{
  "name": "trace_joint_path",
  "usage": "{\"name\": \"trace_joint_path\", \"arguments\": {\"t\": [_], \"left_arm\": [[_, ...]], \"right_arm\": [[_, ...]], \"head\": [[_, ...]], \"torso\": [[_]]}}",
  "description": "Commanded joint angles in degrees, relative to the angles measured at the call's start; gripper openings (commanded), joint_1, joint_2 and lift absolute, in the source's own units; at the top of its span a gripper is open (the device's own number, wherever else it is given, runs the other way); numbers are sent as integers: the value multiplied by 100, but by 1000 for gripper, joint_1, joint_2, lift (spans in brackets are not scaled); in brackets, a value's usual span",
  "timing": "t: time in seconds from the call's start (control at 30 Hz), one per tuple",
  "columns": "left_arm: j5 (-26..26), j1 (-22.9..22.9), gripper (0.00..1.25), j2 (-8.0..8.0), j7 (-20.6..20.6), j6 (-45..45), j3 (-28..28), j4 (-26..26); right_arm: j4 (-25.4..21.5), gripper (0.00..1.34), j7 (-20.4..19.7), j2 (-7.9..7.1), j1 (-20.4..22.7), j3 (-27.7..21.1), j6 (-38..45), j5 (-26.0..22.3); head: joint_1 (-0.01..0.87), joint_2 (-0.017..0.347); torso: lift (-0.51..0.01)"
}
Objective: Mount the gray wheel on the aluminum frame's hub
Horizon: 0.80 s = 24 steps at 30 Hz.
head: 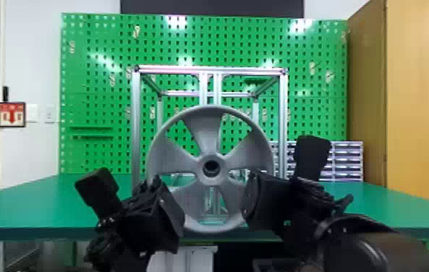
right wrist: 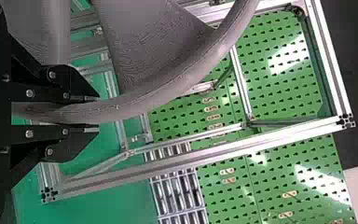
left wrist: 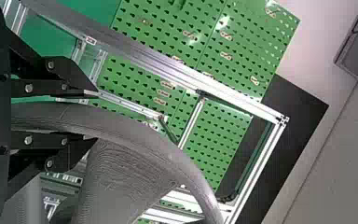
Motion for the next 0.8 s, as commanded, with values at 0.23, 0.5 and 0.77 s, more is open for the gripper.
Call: {"name": "trace_joint_path", "arguments": {"t": [0.23, 0.5, 0.77], "left_arm": [[-32, -138, 342, -41, -7, -11, -30, 206], [-94, -235, 342, -59, -7, -11, -39, 294], [-164, -323, 344, -76, -7, -11, -48, 347]], "right_arm": [[206, 264, 0, 5, -119, -7, -48, 2], [277, 264, 0, 5, -190, 11, -48, 28], [330, 264, -8, 5, -278, 11, 31, 37]], "head": [[-5, 6], [-5, 6], [-5, 6]], "torso": [[-499], [-499], [-499]]}}
